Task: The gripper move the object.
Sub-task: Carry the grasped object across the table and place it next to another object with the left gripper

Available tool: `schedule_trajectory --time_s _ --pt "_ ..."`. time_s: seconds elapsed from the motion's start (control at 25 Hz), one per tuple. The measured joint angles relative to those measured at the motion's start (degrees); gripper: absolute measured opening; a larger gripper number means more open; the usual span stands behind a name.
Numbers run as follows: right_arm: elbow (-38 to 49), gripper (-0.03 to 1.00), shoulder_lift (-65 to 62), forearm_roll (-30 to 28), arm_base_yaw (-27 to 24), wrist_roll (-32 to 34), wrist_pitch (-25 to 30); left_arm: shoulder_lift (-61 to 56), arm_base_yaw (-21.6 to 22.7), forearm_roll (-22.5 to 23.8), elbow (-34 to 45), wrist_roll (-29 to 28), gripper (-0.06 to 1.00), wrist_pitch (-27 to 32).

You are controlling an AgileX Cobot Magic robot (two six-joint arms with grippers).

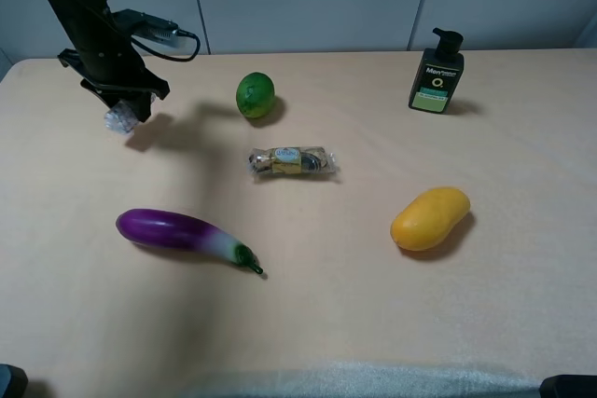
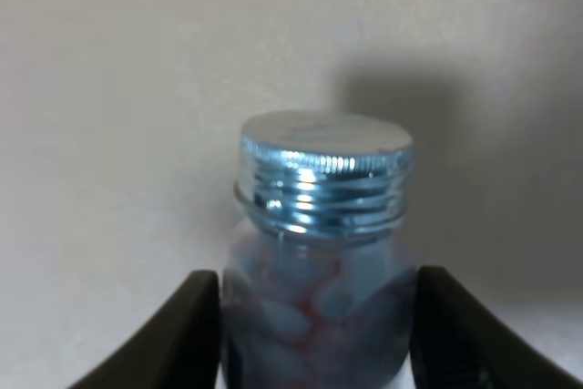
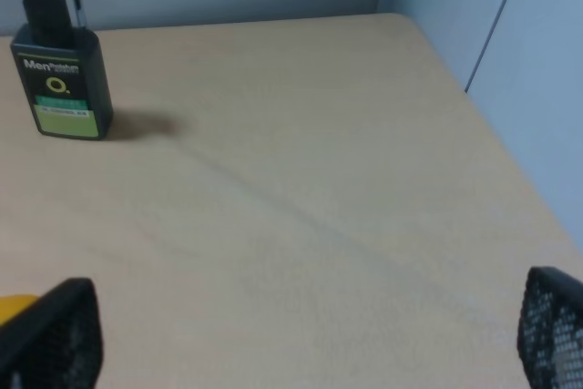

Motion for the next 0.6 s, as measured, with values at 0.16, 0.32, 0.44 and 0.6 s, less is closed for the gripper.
schedule_trajectory --time_s 0.16,0.32,0.44,0.6 --pt "0.0 0.69 0.0 0.0 0.0 0.0 0.0 -4.1 0.0 0.0 0.0 0.0 0.53 2.1" --pt "0.0 0.69 0.0 0.0 0.0 0.0 0.0 -8.2 -0.8 0.1 0.0 -1.2 0.53 2.8" --pt "0.0 0.69 0.0 0.0 0.0 0.0 0.0 -10.3 -2.1 0.1 0.0 -1.5 0.53 5.1" --pt "0.0 0.69 0.0 0.0 0.0 0.0 0.0 -11.8 -3.6 0.0 0.0 -1.6 0.53 10.2"
